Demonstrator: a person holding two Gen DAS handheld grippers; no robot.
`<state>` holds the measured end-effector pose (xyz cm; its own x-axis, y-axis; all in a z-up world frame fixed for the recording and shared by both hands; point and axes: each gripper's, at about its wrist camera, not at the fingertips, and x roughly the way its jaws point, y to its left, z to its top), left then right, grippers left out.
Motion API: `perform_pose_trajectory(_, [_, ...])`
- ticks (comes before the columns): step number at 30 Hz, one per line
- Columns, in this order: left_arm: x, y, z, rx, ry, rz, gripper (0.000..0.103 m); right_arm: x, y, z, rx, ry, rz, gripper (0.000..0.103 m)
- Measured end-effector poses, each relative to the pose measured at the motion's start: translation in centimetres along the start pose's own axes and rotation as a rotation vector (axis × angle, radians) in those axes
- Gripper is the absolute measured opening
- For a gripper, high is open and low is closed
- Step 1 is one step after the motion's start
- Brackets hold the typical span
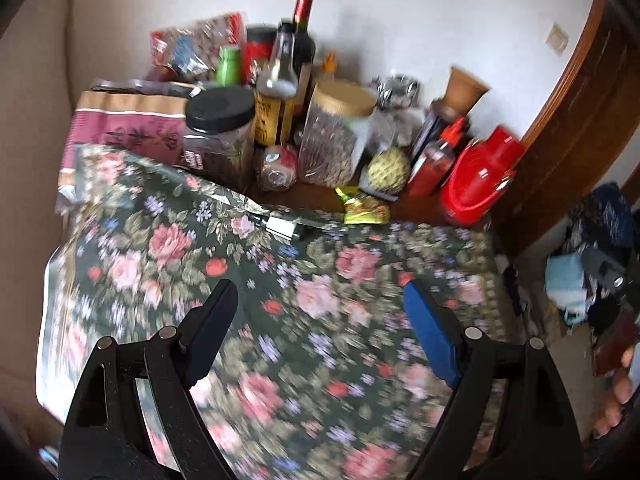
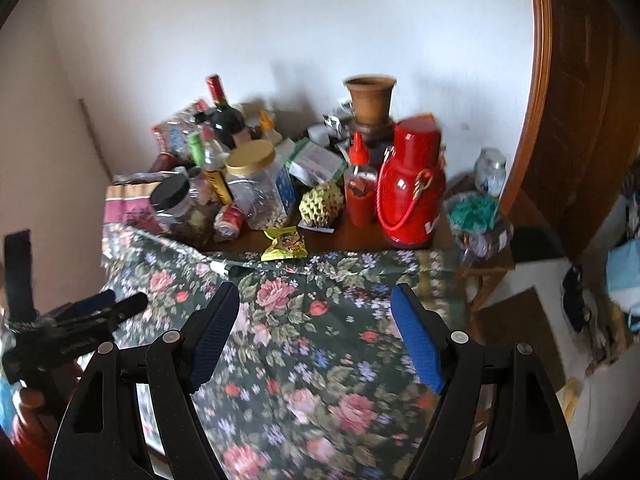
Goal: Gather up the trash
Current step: 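Grasp the green snack packet with the right tool while the left tool reaches the small bottle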
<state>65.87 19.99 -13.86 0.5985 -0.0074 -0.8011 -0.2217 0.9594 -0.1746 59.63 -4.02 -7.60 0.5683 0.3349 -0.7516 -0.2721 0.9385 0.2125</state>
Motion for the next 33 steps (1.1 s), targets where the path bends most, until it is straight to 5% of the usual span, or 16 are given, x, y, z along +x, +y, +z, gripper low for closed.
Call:
perform_pose_trajectory(8, [9.9, 2.8, 3.2, 0.094, 0.107, 0.005, 0.084, 9.7, 2.4, 2.2, -0.016, 0.124, 0.017, 0.075])
perform_pose_trajectory(20, [18.7, 4.3, 2.8, 0.121, 0.189, 0.008, 0.084, 24.3, 3.0, 3.3, -0.005, 0.334, 0.099, 0.075])
perform_pose_trajectory(29, [20.7, 4.7, 3.8, 0.057, 0.158, 0.005, 0.078, 28.2, 3.1, 2.8, 0.017, 0.346, 0.015, 0.075])
perform_pose_trajectory(33, [21.1, 4.6, 4.1, 0.056, 0.138, 0.024, 0.071, 28.1, 3.4, 2.5, -0.001, 0.320, -0.012, 0.064])
